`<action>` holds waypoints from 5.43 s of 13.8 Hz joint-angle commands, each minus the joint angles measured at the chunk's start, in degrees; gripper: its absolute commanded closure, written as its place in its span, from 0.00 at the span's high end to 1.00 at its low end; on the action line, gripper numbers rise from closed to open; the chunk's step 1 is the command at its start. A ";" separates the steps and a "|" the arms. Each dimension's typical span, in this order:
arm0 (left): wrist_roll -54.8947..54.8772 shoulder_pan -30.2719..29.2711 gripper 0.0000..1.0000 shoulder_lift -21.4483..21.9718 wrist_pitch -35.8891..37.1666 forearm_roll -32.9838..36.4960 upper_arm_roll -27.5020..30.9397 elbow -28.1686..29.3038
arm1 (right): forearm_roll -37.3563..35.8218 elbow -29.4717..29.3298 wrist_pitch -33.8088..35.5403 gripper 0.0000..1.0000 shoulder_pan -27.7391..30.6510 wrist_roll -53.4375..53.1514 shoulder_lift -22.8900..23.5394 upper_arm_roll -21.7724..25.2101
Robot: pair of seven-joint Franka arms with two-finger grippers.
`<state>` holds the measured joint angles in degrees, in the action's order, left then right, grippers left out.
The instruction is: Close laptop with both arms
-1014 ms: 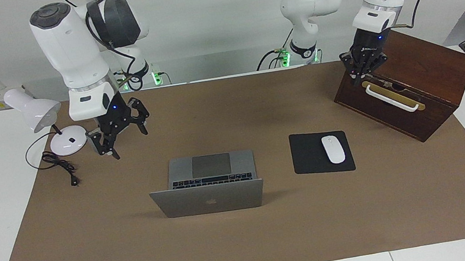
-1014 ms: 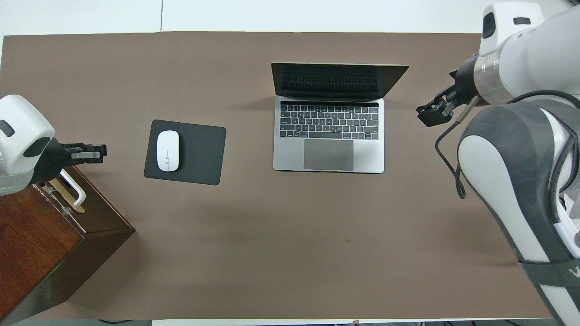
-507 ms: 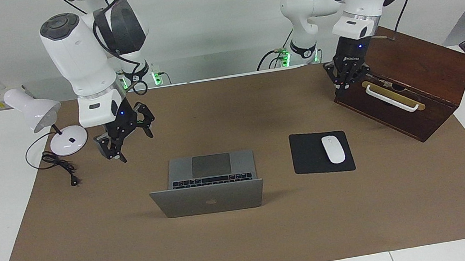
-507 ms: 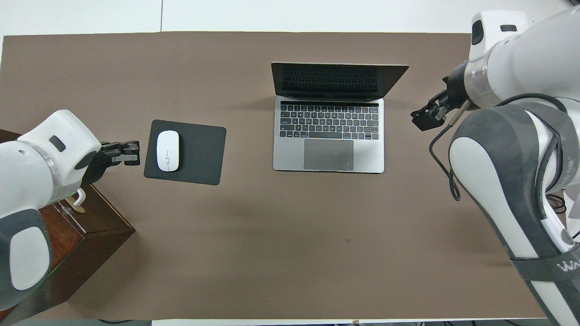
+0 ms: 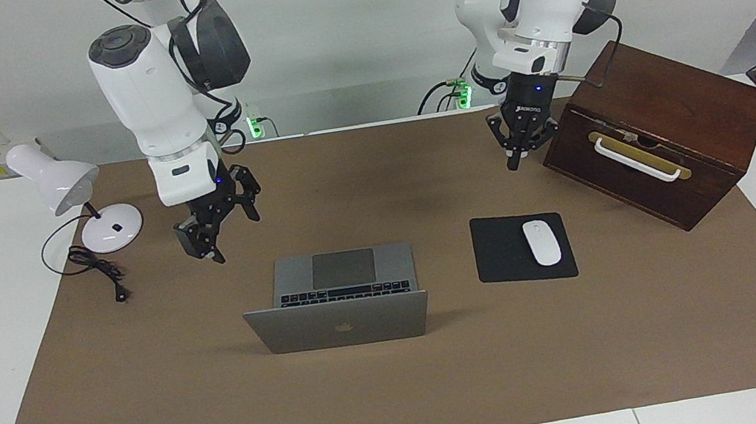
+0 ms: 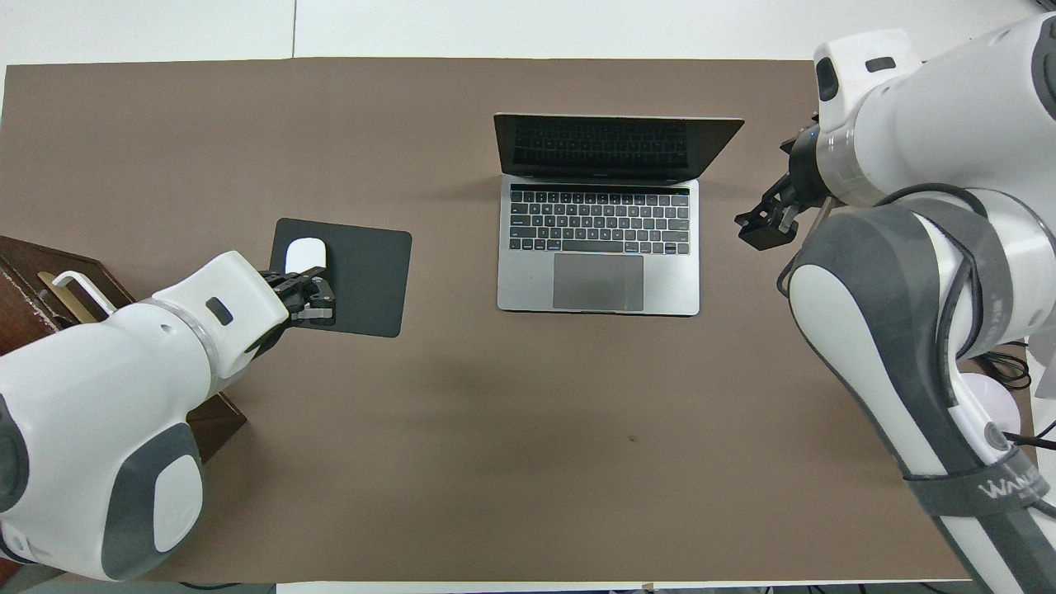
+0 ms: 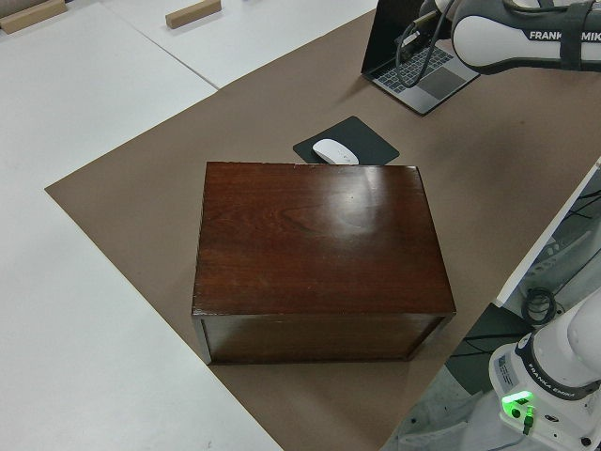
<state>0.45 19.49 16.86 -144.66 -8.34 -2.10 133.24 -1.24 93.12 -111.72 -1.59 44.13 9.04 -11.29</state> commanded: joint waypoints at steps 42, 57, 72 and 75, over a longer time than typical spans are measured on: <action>0.08 20.59 0.00 -36.64 -54.59 -2.38 0.60 1.67 | -11.77 -13.75 -6.76 1.00 -1.48 1.22 16.36 -6.20; -0.10 21.30 0.00 -38.83 -54.85 -0.63 0.60 1.41 | -11.51 -13.40 -7.11 1.00 -1.57 -1.68 16.36 -7.61; -0.19 18.22 0.00 -40.33 -55.47 9.74 0.78 1.85 | -10.20 -11.74 -9.22 1.00 -1.22 -0.80 19.43 -9.98; -0.28 18.22 0.00 -40.68 -55.47 9.92 0.86 1.85 | -9.84 -9.63 -9.92 1.00 -1.22 -1.33 19.08 -10.95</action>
<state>0.41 38.41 -20.60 -199.19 0.07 -1.29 135.44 -11.58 81.24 -119.89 -3.50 43.93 28.57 -21.11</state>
